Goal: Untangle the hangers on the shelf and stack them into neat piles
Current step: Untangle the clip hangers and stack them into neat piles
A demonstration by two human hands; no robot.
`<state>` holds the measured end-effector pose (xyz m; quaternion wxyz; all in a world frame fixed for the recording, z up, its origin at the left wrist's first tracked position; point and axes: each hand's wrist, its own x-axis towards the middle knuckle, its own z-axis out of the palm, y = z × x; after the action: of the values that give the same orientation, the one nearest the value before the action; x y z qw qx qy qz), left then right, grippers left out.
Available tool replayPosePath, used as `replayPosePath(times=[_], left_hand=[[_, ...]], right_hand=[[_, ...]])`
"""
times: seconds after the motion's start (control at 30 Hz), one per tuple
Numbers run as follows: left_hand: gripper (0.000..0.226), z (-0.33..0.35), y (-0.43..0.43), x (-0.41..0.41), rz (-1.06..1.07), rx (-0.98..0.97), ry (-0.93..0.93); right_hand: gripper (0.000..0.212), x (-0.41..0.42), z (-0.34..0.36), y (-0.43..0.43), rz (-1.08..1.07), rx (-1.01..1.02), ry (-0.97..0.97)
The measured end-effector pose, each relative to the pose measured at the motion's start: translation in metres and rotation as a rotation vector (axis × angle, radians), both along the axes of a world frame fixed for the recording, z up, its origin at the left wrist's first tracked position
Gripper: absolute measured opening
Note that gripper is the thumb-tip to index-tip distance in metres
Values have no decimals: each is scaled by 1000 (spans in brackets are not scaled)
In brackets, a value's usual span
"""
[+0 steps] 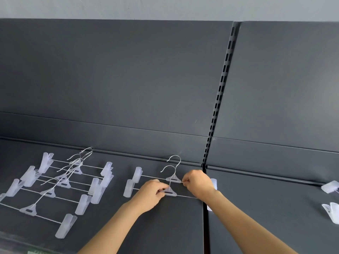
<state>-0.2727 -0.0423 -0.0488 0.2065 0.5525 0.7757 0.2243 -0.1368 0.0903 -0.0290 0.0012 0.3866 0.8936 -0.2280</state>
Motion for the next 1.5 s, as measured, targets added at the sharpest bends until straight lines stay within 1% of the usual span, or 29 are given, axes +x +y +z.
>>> replayPosePath(times=[0.23,0.43,0.5,0.6,0.7,0.77,0.9,1.0,1.13,1.27,1.5], left_hand=[[34,2,0,-2,0,-20,38],[35,4,0,0,-1,-46,114],[36,6,0,0,-4,-20,155],[37,13,1,4,8,69,184],[34,22,7,20,-27,134,181],[35,27,13,36,-72,139,191],[36,32,27,74,-132,128,266],[33,36,39,106,-148,140,273],[32,37,60,165,-184,166,275],[34,37,83,234,-196,160,253],[34,35,124,371,-201,143,237]], right_hand=[[30,5,1,-8,-42,55,-8],[29,8,1,-14,-78,133,-2],[25,10,1,-16,-62,164,10],[19,20,7,-20,-52,239,-1],[25,44,14,-21,-73,292,8],[27,67,17,-20,-86,350,-17],[31,126,18,-19,-137,396,-73],[36,177,16,-14,-188,390,-138],[41,250,13,-3,-265,374,-171],[39,326,12,13,-316,372,-159],[43,463,15,49,-353,326,-78]])
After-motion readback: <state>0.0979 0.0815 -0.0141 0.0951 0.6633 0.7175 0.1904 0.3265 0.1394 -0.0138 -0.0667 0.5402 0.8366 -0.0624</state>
